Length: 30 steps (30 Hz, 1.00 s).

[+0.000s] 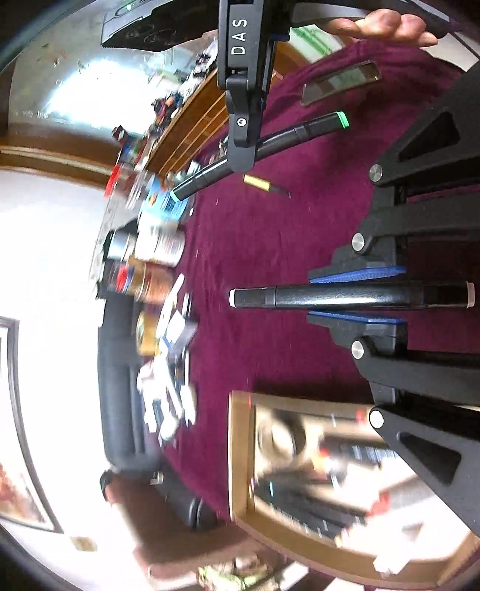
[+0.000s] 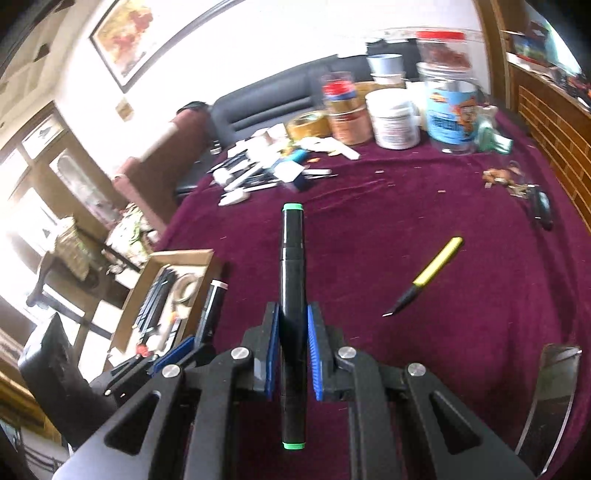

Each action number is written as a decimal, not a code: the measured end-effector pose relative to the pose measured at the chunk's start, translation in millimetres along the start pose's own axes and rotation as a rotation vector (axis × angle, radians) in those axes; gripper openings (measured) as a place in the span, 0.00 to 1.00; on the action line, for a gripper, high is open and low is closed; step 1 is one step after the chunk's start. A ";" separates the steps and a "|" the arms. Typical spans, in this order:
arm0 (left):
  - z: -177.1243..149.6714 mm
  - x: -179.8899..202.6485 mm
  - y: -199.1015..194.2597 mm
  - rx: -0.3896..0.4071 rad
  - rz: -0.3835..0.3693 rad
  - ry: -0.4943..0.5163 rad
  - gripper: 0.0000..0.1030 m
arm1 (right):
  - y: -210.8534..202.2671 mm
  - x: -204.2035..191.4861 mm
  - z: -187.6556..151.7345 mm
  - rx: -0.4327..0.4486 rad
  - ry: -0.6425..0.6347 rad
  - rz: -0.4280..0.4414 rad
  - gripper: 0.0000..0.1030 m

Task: Organize rigid objects
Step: 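Carry both black markers over the cardboard box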

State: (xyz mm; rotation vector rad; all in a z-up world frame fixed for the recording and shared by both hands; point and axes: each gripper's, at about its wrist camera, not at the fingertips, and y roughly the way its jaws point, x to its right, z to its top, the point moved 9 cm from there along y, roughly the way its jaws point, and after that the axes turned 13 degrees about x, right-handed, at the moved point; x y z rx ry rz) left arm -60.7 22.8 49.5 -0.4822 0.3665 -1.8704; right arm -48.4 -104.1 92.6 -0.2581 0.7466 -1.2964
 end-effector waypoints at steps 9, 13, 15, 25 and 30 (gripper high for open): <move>-0.6 -91.8 -43.2 0.042 0.182 -0.049 0.14 | 28.7 -105.3 -27.5 -0.060 -0.103 0.128 0.14; -3.5 -125.9 -51.4 0.044 0.241 -0.071 0.14 | 45.2 -145.7 -43.0 -0.101 -0.133 0.180 0.14; -4.8 -141.0 -53.8 0.044 0.262 -0.090 0.14 | 54.4 -161.3 -50.1 -0.122 -0.146 0.199 0.14; -16.2 -189.7 -41.0 -0.003 0.330 -0.129 0.15 | 109.1 -200.5 -83.6 -0.252 -0.130 0.231 0.14; -21.9 -199.6 -32.9 -0.026 0.330 -0.140 0.15 | 128.6 -205.0 -94.2 -0.288 -0.132 0.222 0.14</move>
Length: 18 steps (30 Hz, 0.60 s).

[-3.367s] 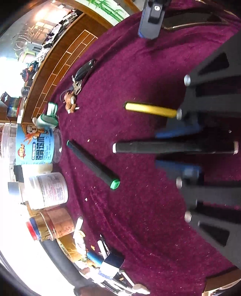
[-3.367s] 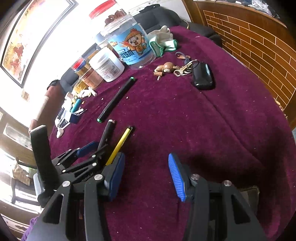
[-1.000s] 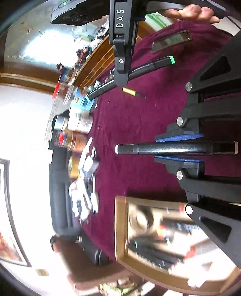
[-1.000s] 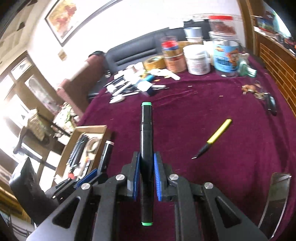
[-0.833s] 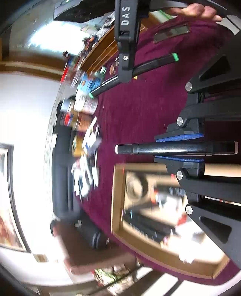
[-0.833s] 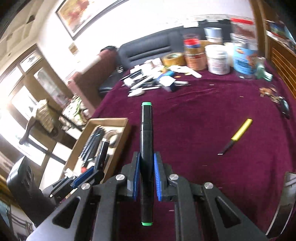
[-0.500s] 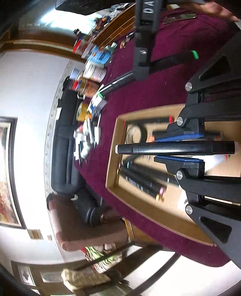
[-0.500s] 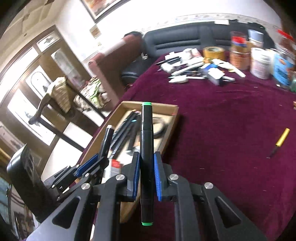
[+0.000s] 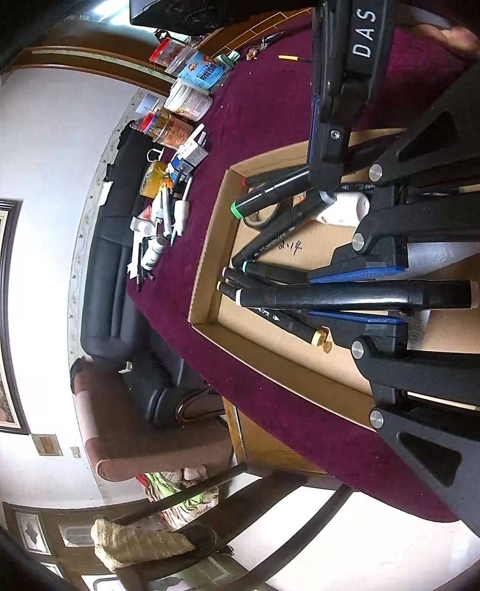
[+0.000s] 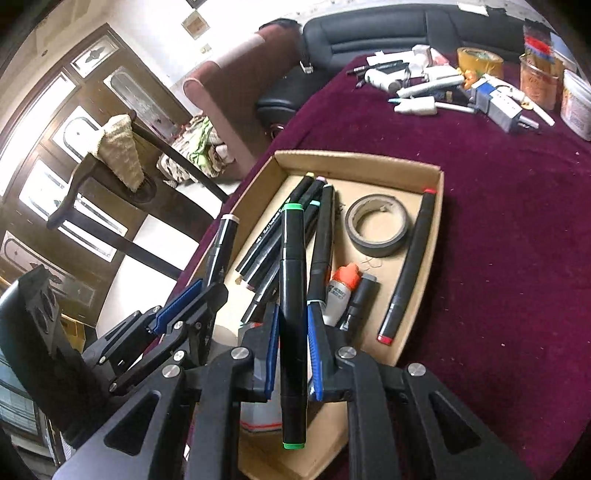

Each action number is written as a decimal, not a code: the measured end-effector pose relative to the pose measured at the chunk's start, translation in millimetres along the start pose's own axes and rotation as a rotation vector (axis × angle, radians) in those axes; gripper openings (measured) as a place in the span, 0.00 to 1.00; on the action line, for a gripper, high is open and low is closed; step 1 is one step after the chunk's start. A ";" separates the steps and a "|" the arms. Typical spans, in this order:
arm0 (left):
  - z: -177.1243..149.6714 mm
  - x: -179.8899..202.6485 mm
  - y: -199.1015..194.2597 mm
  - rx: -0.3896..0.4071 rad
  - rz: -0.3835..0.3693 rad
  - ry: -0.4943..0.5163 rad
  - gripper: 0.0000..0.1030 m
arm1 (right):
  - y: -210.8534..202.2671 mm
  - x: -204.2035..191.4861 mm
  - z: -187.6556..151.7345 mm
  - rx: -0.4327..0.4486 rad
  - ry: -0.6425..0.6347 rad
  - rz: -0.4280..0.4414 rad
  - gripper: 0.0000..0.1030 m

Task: Organize rigid objects
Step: 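Carry both black markers over the cardboard box, then lower both markers into the box and open both tools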

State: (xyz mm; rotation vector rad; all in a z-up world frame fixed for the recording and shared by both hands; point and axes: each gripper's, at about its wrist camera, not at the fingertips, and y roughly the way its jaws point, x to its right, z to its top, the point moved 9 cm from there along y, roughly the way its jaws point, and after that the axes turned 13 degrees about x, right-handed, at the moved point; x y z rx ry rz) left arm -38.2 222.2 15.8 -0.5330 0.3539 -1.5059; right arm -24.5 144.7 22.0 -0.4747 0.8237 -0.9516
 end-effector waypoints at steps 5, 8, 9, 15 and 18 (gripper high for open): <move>0.5 -4.2 1.0 -0.013 -0.027 -0.024 0.14 | 6.9 -2.2 2.3 -0.009 0.003 0.005 0.14; -0.2 -9.2 -4.8 -0.022 -0.061 -0.051 0.14 | 5.6 -3.4 2.7 -0.008 0.005 0.015 0.14; -1.5 -11.5 -7.5 -0.026 -0.069 -0.058 0.14 | 5.4 -4.4 2.5 -0.008 0.004 0.019 0.14; -10.5 -25.2 -23.0 -0.053 -0.087 -0.071 0.14 | 11.0 -16.4 -5.9 -0.028 -0.004 0.060 0.14; -11.1 -21.2 -23.3 -0.046 -0.085 -0.053 0.14 | 22.3 -22.2 -11.4 -0.054 0.006 0.080 0.14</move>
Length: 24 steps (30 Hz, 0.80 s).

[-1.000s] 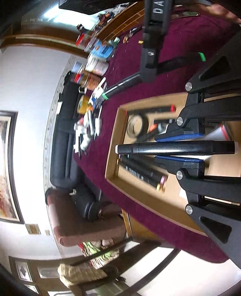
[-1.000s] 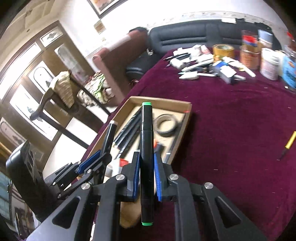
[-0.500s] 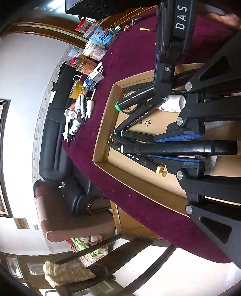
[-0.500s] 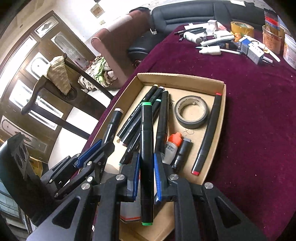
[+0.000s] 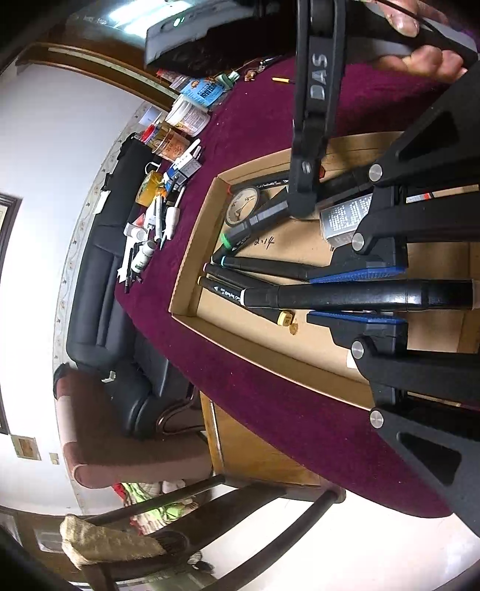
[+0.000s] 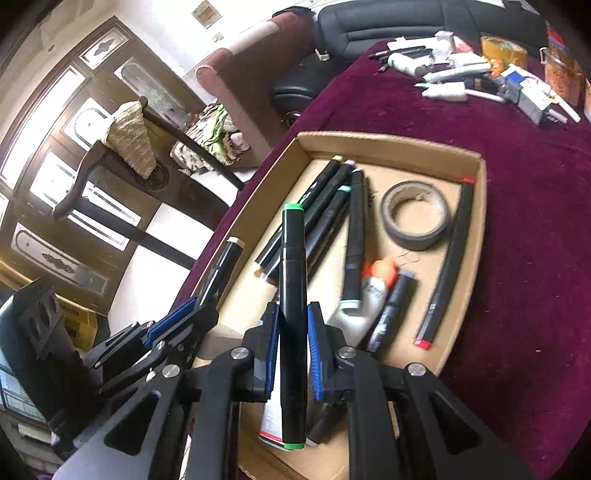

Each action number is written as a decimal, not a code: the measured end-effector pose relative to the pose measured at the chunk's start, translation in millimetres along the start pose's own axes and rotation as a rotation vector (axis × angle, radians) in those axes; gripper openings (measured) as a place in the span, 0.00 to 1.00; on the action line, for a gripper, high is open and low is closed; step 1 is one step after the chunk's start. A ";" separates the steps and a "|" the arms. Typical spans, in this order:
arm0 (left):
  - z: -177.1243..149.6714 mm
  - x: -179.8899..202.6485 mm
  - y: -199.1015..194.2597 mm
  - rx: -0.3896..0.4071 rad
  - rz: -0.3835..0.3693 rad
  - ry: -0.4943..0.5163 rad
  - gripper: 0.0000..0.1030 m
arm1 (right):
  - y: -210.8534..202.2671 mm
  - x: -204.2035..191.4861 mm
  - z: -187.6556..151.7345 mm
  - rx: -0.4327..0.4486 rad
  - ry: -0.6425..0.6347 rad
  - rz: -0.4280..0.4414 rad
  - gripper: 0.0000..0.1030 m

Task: Organize rigid objects
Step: 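Lower both markers into the box and open both tools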

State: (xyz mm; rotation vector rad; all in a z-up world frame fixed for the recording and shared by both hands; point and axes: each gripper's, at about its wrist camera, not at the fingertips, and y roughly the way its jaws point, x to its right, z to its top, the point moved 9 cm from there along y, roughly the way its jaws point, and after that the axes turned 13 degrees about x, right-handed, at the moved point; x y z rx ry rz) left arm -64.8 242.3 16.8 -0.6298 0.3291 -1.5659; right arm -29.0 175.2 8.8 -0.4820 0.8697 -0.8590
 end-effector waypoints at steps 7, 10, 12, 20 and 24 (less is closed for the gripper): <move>3.6 26.7 15.5 0.006 -0.042 0.030 0.14 | 17.0 13.3 1.2 -0.004 -0.037 -0.085 0.14; 6.3 35.7 25.6 0.010 -0.034 0.059 0.14 | 17.3 28.3 10.3 0.015 -0.043 -0.142 0.14; 6.6 38.7 32.1 0.006 -0.021 0.078 0.14 | 18.7 34.9 14.5 0.018 -0.034 -0.151 0.14; -4.8 32.3 42.8 -0.028 0.009 0.075 0.14 | 33.2 35.9 23.9 0.012 -0.063 -0.186 0.14; -3.2 28.0 37.5 -0.019 0.010 0.058 0.14 | 36.0 29.8 12.1 -0.016 -0.041 -0.137 0.14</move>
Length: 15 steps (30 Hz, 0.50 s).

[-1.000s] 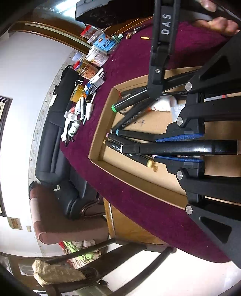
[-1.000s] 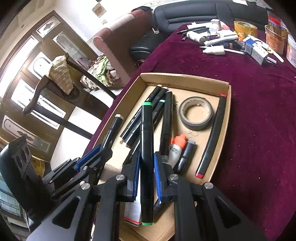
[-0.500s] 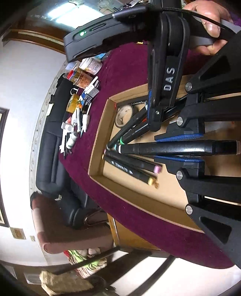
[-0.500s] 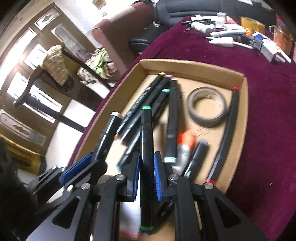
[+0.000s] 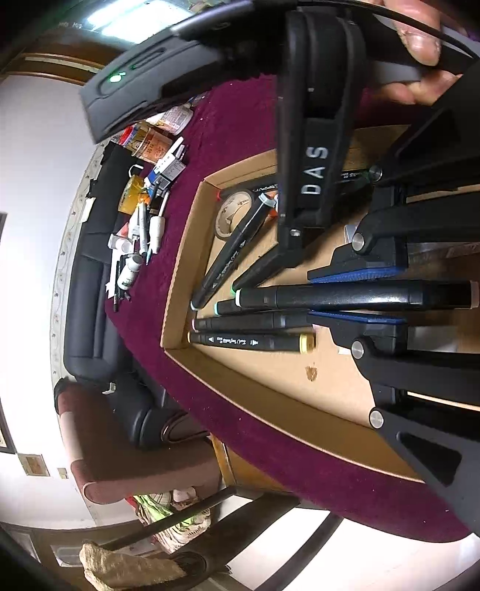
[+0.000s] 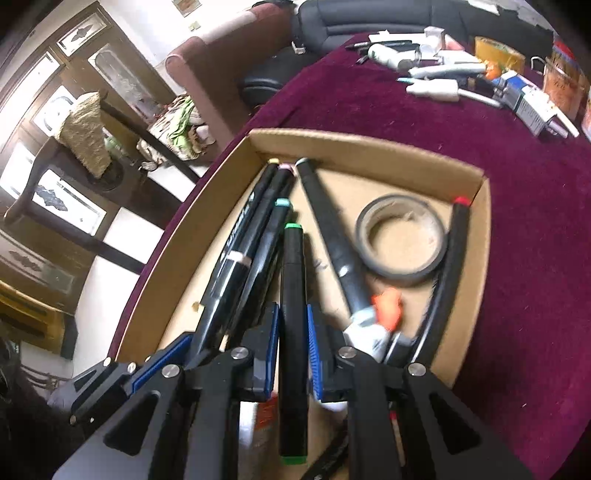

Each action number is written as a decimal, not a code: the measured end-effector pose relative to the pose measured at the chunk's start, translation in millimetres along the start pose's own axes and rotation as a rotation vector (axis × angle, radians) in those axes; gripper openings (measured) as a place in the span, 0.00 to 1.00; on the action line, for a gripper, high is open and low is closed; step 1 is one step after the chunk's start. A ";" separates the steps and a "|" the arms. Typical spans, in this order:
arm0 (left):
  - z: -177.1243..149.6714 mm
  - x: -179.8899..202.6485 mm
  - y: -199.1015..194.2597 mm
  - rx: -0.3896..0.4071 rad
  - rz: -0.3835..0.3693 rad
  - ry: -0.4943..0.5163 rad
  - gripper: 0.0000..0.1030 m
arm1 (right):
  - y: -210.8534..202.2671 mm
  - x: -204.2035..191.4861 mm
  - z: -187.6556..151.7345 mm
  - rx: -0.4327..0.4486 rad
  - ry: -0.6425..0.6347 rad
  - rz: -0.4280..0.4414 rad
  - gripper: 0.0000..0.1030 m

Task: Organize rigid objects
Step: 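Lower both markers into the box and open both tools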

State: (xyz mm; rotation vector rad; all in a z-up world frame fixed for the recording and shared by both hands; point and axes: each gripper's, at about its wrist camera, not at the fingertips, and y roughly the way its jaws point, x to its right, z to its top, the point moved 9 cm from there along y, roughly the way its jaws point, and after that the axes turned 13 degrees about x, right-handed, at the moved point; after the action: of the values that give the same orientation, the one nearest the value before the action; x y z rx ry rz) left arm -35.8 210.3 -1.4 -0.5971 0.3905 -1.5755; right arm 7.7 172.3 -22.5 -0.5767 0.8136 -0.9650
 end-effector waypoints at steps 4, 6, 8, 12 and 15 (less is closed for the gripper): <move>4.4 -0.6 -8.8 0.030 0.012 0.009 0.14 | -1.2 -5.3 -2.3 -0.003 0.032 0.045 0.14; 6.6 0.5 -14.1 0.047 0.022 0.024 0.14 | -1.9 -6.0 -0.1 0.010 0.027 0.041 0.15; 7.8 1.9 -17.6 0.056 0.027 0.034 0.15 | -5.5 -6.6 1.6 0.022 0.033 0.040 0.16; 9.3 3.7 -23.8 0.064 0.030 0.039 0.15 | -18.2 -8.7 5.0 0.054 0.013 0.037 0.19; 9.7 7.3 -28.9 0.070 0.032 0.046 0.15 | -32.3 -8.6 5.8 0.079 0.012 0.044 0.20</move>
State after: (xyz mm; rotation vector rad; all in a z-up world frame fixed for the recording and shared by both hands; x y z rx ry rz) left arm -53.6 206.9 24.1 -0.4994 0.3761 -1.5679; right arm -6.0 165.3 7.7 -0.4836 0.7919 -0.9571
